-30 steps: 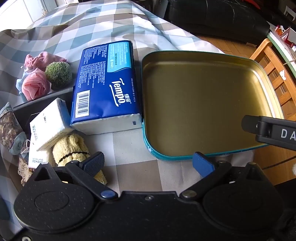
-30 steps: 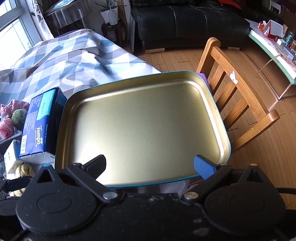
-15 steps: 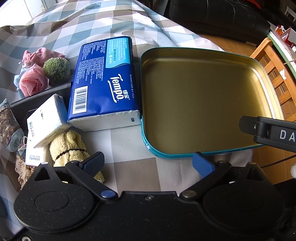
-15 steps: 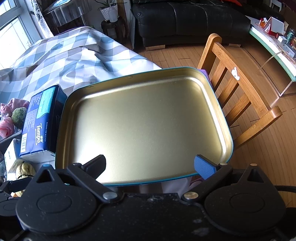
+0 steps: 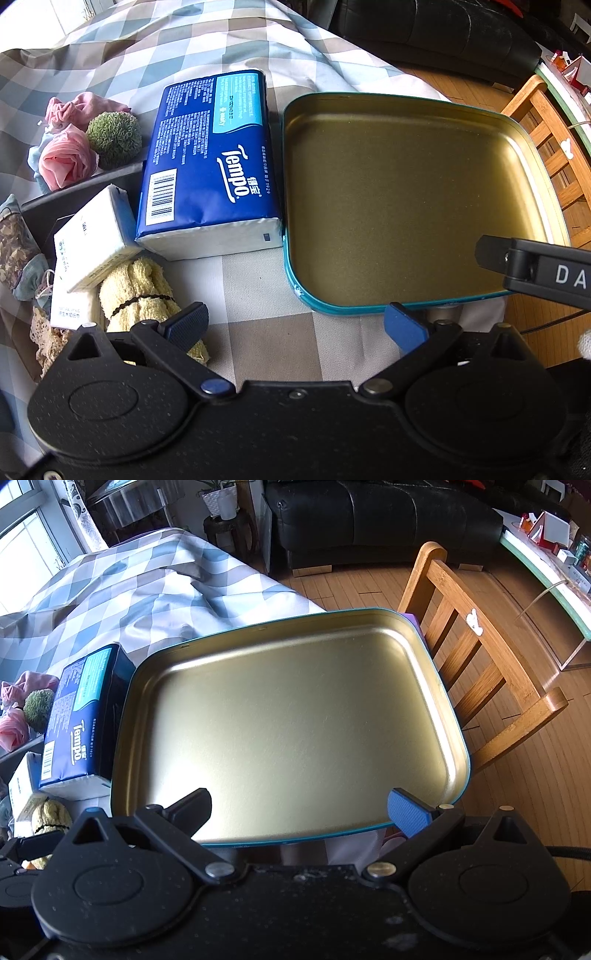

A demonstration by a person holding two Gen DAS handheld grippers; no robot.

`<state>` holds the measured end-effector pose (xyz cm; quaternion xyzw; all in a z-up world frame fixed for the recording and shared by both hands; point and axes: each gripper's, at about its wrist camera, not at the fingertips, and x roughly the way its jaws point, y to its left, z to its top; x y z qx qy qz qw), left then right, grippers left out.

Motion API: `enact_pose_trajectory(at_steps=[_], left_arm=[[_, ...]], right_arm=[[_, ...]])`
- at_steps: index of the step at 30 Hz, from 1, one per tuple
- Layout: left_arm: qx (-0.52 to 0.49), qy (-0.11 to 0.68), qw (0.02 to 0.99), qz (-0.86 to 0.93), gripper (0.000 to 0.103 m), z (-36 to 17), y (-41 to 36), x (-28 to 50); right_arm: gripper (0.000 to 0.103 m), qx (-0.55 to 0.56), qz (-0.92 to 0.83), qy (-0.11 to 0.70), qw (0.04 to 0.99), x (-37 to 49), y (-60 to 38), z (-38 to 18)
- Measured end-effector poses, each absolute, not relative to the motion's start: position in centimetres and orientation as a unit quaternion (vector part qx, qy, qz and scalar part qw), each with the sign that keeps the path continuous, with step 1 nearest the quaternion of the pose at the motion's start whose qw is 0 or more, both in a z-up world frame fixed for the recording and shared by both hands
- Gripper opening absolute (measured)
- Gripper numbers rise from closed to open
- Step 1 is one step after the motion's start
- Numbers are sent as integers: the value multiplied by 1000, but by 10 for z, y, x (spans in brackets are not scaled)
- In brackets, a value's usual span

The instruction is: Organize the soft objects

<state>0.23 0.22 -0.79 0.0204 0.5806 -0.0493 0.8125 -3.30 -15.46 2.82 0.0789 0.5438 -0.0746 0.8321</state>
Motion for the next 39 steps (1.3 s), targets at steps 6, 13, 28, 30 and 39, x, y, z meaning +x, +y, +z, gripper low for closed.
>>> enact_pose_trajectory(at_steps=[6,13,28,30,39], left_arm=[[21,582,811,-49,98,-11,2,1],[21,584,810,-49,98,-13,1,2],[21,586,808,-50,98,-15,2,2],[21,586,808,-50,98,-15,2,2],[19,590,806,-56,98,-17,0,0]], right_arm=[[102,79,-74,547,830,-33,-154,28],[102,80,-73,551,827,-32,-153,26],[102,81,-72,554,825,-30,-151,24],[102,81,-72,555,825,-31,-151,24],[102,80,-71,559,822,-30,-151,23]])
